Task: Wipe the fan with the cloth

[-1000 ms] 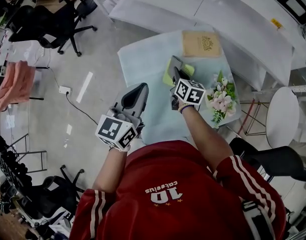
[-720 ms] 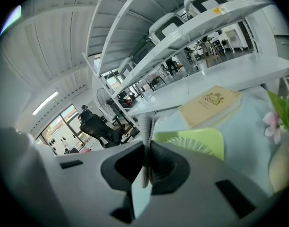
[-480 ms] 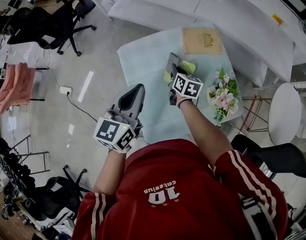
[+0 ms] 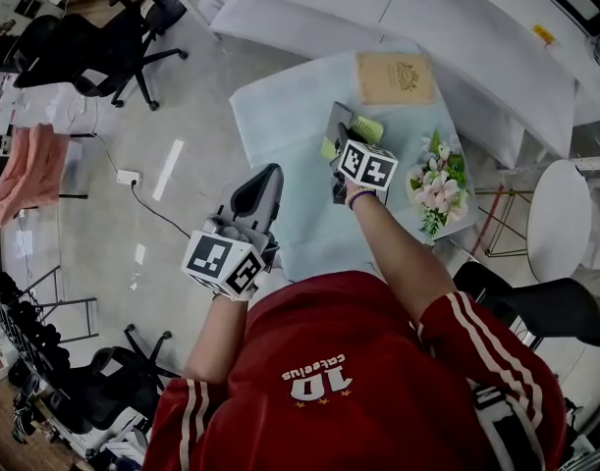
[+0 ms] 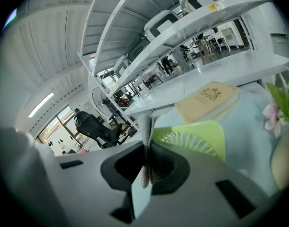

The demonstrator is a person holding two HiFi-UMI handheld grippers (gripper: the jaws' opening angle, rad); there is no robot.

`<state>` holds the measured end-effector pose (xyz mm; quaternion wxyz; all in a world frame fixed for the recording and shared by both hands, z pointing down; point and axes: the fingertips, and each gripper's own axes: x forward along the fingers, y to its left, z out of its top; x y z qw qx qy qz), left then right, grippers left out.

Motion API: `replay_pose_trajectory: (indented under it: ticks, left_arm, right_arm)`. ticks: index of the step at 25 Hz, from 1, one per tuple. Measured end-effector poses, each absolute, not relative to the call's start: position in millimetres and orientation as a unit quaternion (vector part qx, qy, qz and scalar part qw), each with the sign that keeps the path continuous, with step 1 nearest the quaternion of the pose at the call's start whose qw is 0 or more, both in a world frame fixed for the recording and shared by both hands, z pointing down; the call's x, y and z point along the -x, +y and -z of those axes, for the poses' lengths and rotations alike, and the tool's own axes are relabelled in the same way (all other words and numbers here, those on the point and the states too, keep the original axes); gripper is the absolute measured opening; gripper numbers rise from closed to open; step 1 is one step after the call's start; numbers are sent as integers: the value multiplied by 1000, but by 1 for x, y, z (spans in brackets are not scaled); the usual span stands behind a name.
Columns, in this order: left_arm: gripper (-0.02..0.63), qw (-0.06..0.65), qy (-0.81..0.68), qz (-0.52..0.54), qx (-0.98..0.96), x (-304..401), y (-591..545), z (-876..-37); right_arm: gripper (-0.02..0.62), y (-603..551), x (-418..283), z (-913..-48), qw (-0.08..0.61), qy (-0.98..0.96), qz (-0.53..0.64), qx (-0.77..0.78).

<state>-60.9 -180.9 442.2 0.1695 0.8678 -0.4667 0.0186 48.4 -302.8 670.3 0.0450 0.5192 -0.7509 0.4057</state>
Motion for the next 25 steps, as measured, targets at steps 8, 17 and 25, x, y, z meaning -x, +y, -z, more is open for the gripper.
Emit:
replay_pose_trajectory:
  ticks: [8,17,25]
  left_arm:
    - [3,172,-465,-7,-868,59,-179,-438]
    - [4,183,-463,0,-867,56,-179,-442]
    - [4,190,-458,9,-869,53,-179,-437]
  right_arm:
    - [21,-299,-55,-672,43,-747,-410,-521]
    - [21,-295,-64,-673,43,-743,-409,-527]
    - [23,-292,-76,-676,41,-734,-412,-538]
